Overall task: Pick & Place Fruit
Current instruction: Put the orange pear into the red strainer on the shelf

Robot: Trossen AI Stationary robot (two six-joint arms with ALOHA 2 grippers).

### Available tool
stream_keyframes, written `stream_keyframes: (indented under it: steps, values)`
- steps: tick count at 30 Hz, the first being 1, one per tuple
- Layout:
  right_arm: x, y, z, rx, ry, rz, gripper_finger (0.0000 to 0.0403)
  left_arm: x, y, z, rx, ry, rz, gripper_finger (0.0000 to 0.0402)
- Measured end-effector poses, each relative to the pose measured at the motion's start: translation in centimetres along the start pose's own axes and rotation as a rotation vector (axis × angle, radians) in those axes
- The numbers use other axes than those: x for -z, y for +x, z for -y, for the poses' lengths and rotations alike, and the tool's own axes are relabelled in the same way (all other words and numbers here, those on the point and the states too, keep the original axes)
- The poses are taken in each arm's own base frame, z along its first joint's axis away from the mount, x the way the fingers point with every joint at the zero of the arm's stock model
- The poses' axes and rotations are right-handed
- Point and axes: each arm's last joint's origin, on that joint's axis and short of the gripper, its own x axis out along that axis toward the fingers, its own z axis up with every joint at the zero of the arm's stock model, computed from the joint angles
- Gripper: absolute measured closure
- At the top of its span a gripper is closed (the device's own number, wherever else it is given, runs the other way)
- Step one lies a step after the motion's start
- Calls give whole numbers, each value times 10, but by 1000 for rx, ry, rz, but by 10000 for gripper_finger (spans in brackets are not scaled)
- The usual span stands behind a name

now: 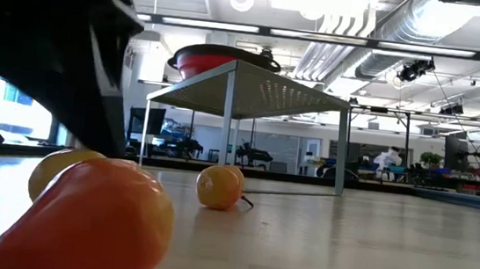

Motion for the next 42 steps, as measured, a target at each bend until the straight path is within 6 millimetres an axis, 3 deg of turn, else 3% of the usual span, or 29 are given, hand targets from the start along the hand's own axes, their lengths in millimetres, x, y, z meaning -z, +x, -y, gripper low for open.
stream_keyframes:
  steps: [13, 24, 42]
  values:
    - [-1, 0, 0, -1, 7, 13, 401, -6, -18, 8, 39, 57, -31, 401]
    - [-5, 0, 0, -3, 26, 44, 401, 6, -29, 13, -15, 255, -417, 401]
    - [-8, 0, 0, -9, 97, 79, 401, 11, -2, 3, -47, 286, -363, 401]
